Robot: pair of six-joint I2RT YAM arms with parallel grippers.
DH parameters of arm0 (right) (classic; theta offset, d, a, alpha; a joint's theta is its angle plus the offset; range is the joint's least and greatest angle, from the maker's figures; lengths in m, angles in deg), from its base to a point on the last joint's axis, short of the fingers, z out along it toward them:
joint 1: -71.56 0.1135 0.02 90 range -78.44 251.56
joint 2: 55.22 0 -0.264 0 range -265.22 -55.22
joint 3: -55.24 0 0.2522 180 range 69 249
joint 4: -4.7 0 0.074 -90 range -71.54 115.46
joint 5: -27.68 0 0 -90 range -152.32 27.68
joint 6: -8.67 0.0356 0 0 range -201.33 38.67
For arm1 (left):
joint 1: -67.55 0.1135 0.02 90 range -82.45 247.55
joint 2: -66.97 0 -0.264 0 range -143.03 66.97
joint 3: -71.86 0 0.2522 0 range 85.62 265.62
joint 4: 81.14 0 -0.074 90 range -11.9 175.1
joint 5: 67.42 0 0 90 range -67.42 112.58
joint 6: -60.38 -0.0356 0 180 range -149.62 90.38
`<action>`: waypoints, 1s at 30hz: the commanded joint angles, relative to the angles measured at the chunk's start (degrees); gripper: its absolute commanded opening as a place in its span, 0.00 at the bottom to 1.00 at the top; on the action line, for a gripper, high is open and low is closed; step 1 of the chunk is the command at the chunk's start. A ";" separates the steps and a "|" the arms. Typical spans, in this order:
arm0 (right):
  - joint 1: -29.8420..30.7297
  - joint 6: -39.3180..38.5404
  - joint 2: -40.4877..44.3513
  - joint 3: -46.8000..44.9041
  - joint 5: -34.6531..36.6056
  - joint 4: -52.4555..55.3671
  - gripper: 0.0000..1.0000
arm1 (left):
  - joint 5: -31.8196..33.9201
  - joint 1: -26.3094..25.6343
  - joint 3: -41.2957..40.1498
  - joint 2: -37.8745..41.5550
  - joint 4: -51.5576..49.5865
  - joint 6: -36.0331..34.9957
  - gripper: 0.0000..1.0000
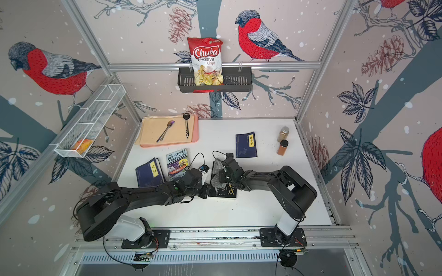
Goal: Wipe the cover of the book
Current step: Wipe the dirt from the cover of the book.
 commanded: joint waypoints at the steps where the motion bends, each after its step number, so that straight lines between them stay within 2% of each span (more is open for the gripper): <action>1: 0.66 0.30 -0.17 -0.16 -0.55 1.61 0.00 | -1.40 -0.63 -1.29 -0.28 2.22 0.85 0.00; 7: 3.87 1.88 1.23 -2.01 1.10 2.01 0.00 | -2.06 -0.65 -3.27 0.29 3.36 1.91 0.00; 14: 4.19 1.90 -2.36 -0.29 0.63 0.83 0.00 | -2.00 -0.64 -3.27 -1.26 3.60 1.93 0.00; 20: -1.69 0.29 -10.17 4.72 -5.14 -3.87 0.00 | -1.66 -0.65 -3.88 -1.18 3.65 2.26 0.00; 23: -2.75 -0.25 -12.63 7.26 -5.89 -4.11 0.00 | -1.22 -0.63 -4.00 -1.00 3.41 2.27 0.00; 30: -1.30 0.18 -8.22 2.96 -5.46 -3.90 0.00 | -1.05 -0.65 -3.19 -2.55 3.45 2.05 0.00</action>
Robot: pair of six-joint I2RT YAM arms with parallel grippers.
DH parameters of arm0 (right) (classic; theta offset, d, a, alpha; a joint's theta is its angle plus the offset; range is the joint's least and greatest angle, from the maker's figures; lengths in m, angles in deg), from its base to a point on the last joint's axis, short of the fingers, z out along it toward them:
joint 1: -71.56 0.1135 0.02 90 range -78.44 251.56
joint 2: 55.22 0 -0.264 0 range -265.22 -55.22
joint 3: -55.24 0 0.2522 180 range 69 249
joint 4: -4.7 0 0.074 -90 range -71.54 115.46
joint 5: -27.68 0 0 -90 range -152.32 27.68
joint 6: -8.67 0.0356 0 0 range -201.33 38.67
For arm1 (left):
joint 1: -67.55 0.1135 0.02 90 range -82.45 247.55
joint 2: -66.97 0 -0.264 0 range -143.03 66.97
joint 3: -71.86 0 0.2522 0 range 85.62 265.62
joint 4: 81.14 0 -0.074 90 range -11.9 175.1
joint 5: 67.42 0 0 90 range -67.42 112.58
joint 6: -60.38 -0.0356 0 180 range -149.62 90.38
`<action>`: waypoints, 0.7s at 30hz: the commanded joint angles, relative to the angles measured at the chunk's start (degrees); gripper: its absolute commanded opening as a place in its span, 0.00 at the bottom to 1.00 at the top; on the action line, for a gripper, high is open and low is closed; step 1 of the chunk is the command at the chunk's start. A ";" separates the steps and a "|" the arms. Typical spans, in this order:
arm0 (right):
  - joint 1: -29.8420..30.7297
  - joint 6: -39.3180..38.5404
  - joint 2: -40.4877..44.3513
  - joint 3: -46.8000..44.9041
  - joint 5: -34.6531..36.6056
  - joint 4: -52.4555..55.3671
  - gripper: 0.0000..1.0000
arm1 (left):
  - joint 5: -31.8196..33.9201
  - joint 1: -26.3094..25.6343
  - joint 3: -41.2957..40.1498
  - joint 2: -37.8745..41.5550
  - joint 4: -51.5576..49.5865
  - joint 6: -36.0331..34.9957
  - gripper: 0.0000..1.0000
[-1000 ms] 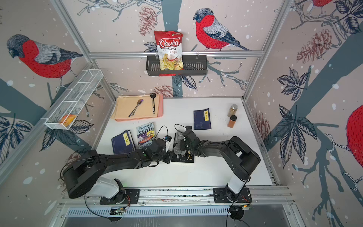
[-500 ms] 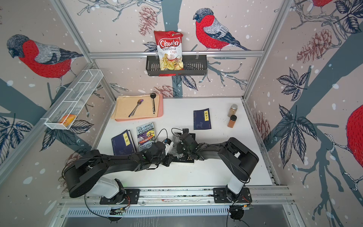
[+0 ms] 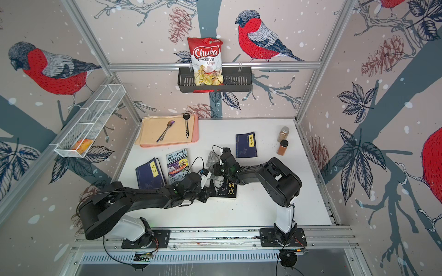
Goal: Wipe the cover of the book
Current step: Wipe the dirt from the cover of the book.
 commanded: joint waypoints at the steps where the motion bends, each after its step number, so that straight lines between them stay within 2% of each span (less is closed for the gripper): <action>1: 1.67 0.29 2.72 -3.76 0.73 7.28 0.00 | 0.83 -0.12 0.46 -1.25 -2.59 -0.03 0.00; 5: 5.54 2.79 6.61 -10.38 1.12 5.89 0.00 | 1.00 -0.12 0.69 -1.80 -2.59 -0.12 0.00; 8: 5.03 4.03 5.19 -12.48 -0.54 2.28 0.00 | 0.89 -0.11 0.99 -2.30 -2.41 -0.21 0.00; 14: -2.43 2.62 -2.26 -3.78 -3.10 1.62 0.00 | 1.16 -0.08 2.55 -3.31 -4.21 -0.92 0.00; 17: -4.36 1.51 -5.33 1.22 -3.88 2.72 0.00 | 1.43 -0.14 2.45 -3.04 -4.19 -0.77 0.00; 21: -5.56 1.53 -5.74 1.72 -4.72 1.86 0.00 | 1.44 -0.12 2.01 -3.37 -3.65 -0.48 0.00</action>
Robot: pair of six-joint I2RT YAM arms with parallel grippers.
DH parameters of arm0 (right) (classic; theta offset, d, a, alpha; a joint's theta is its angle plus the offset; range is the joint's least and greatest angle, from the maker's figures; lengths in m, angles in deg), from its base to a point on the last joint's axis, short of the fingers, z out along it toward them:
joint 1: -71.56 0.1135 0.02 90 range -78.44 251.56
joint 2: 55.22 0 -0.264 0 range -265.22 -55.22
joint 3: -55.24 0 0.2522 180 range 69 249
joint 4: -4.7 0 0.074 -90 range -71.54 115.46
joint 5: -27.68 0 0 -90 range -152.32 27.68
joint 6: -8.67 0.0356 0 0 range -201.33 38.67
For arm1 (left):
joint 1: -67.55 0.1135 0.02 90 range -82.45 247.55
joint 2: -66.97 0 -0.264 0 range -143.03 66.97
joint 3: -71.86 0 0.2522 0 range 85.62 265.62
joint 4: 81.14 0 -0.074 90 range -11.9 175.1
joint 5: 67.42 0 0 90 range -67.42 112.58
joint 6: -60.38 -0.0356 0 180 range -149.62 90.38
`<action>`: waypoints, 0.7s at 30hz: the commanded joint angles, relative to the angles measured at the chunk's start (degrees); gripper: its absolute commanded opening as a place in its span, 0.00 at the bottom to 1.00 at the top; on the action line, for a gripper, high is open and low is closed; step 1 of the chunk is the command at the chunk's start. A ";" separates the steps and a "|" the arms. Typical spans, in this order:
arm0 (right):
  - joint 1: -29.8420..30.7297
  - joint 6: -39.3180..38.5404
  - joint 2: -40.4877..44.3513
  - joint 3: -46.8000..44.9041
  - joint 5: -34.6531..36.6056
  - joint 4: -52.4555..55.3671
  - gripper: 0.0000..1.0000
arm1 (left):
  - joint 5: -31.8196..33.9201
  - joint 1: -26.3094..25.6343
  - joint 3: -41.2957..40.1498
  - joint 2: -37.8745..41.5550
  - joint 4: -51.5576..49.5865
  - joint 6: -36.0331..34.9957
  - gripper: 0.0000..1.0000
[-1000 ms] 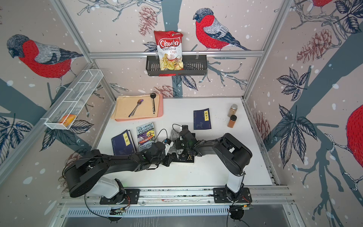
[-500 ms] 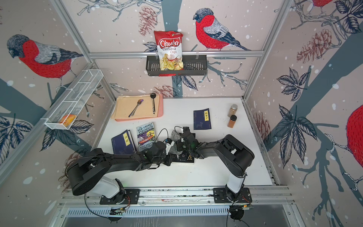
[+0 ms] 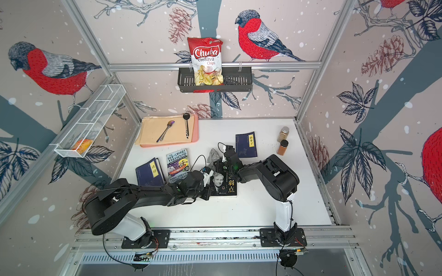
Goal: Wipe the cover of the book
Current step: Wipe the dirt from the cover of the book.
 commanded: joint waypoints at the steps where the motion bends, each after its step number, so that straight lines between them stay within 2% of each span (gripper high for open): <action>1: -0.57 -0.86 0.14 -1.28 1.70 8.25 0.00 | 0.97 -0.10 -0.56 -0.66 -4.51 -0.27 0.00; 6: 1.38 0.04 5.73 -9.46 2.11 7.03 0.00 | 0.97 -0.09 -0.59 -0.94 -4.29 -0.36 0.00; 12: 8.83 3.37 10.91 -19.09 3.44 4.42 0.00 | 1.00 -0.01 -0.57 -1.51 -3.75 -0.32 0.00; 15: 8.42 3.64 9.88 -18.64 3.42 3.86 0.00 | 0.86 0.01 -0.65 -1.64 -3.70 -0.31 0.00; 21: 0.72 1.25 3.12 -8.05 1.58 5.18 0.00 | 1.19 0.00 -0.84 -1.20 -4.31 -0.17 0.00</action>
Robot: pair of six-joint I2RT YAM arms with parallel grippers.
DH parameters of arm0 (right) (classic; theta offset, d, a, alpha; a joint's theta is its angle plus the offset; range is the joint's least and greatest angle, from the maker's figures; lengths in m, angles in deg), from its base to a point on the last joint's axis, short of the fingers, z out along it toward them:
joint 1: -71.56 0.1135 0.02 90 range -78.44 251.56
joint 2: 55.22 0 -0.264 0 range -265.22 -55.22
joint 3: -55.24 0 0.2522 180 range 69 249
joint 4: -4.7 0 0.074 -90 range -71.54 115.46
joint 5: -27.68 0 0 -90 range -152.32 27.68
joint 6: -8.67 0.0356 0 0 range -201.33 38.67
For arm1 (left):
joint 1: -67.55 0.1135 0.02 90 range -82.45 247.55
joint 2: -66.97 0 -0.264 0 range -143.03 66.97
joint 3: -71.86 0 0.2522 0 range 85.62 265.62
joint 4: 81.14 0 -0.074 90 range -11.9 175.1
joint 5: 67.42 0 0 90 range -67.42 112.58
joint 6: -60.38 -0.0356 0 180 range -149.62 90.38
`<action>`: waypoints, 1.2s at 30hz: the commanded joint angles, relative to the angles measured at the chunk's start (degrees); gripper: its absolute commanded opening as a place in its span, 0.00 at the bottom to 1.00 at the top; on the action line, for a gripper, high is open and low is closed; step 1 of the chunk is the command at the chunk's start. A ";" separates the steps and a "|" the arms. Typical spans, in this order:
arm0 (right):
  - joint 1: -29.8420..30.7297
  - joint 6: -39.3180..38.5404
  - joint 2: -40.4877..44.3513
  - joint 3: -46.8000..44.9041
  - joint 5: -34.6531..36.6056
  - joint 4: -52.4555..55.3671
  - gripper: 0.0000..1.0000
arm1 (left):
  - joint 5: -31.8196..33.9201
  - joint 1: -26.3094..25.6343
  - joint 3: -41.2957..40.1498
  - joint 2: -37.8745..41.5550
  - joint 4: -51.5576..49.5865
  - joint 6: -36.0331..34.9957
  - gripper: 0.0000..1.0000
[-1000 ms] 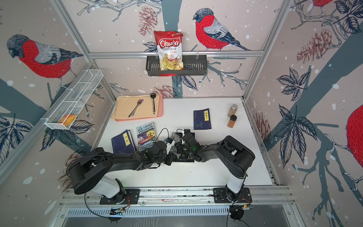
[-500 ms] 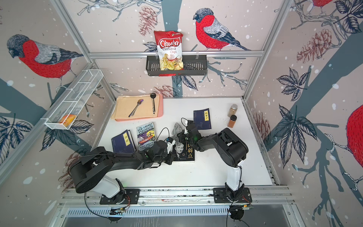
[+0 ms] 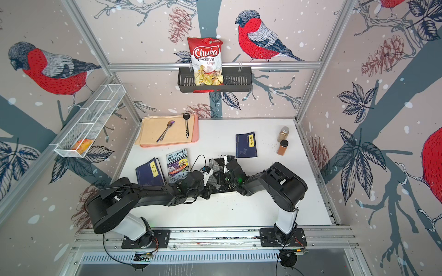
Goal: Wipe the cover of the book
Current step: Wipe the dirt from the cover of the book, then place the cleaning item at the center of the board.
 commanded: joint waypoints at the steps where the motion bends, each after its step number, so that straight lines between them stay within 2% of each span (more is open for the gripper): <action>1: -3.45 -1.36 -3.86 5.51 3.04 12.55 0.00 | 0.06 -0.06 -0.67 0.02 -6.72 -0.17 0.00; 6: -5.68 -2.13 -3.78 9.80 1.38 13.72 0.00 | 0.33 -0.05 -0.70 -0.02 -6.67 -0.06 0.00; 10: -5.83 -3.04 3.31 7.02 1.32 14.36 0.00 | -0.22 -0.06 -0.43 -0.85 -5.96 -0.14 0.00; 14: -6.20 -3.66 13.27 2.85 2.56 16.46 0.05 | -0.46 -0.06 0.32 -0.71 -6.24 -0.45 0.00; 16: -6.57 -3.99 19.63 0.44 4.77 18.57 0.12 | -0.47 -0.01 0.75 -0.08 -6.71 -0.74 0.00; 18: -6.88 -4.70 24.48 -1.09 10.29 22.20 0.18 | -0.38 -0.06 1.56 0.75 -7.62 -1.30 0.00; 21: -9.17 -4.91 26.83 -2.56 22.04 28.11 0.23 | -0.13 -0.05 3.57 1.93 -9.42 -2.29 0.00; 22: -10.76 -4.59 26.36 -2.58 23.82 30.32 0.23 | 0.06 -0.06 4.72 2.12 -10.33 -2.86 0.00; 27: -16.35 -2.64 26.09 -6.47 23.20 30.61 0.26 | 0.51 -0.06 11.30 1.50 -13.87 -5.25 0.00; 31: -18.12 -1.86 27.69 -8.20 25.02 31.05 0.40 | 0.92 -0.06 17.69 -1.24 -15.35 -6.98 0.33; 34: -18.87 -2.00 29.14 -8.79 27.29 32.51 0.52 | 1.85 -0.14 23.34 -5.90 -17.64 -8.32 0.45; 36: -19.44 -1.80 30.39 -9.46 28.02 32.70 0.57 | 3.13 -0.45 27.03 -9.64 -19.77 -8.86 0.53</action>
